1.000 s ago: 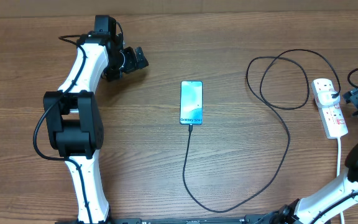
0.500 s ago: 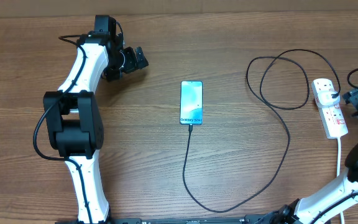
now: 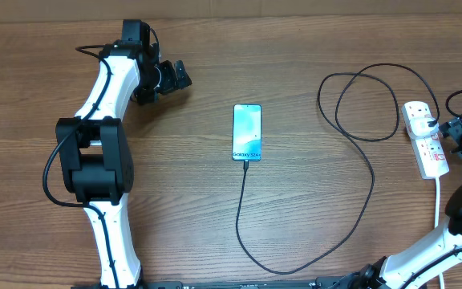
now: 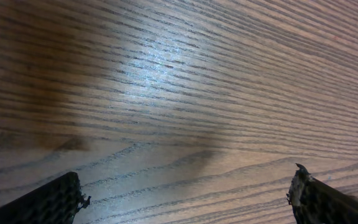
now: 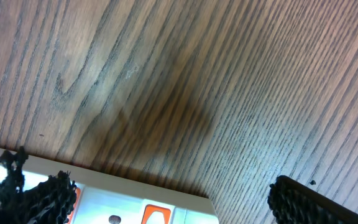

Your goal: Plug charger to phone and switch on socket

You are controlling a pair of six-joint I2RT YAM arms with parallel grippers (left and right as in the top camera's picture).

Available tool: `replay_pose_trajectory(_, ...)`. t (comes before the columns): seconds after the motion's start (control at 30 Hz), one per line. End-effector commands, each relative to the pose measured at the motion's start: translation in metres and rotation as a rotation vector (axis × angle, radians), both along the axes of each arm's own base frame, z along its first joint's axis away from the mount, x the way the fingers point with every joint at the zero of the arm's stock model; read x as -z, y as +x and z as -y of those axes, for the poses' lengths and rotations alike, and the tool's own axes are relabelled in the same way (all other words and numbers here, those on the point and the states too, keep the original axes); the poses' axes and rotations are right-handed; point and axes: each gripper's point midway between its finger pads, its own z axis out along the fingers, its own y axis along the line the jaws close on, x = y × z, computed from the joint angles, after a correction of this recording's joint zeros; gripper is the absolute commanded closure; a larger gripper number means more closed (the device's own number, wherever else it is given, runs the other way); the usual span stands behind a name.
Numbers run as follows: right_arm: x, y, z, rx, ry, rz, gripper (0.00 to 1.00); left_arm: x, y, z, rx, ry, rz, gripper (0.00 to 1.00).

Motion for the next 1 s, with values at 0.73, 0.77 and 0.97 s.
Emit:
replay_pose_trajectory(0.73, -0.0004, 0.0022, 0.0056, 0.001, -0.015, 0.017, 0.00, -0.0128, 0.0017, 0.0018, 0.007, 0.010, 0.027, 0.01)
replay_pose_trajectory(0.77, -0.0005, 0.0026, 0.0059, 0.001, -0.017, 0.019, 0.00, -0.0128, 0.0017, 0.0018, 0.007, 0.010, 0.027, 0.00)
replay_pose_trajectory(0.97, -0.0009, 0.0043, 0.0071, 0.001, -0.022, 0.026, 0.00, -0.0128, 0.0017, 0.0018, 0.007, 0.010, 0.027, 0.00)
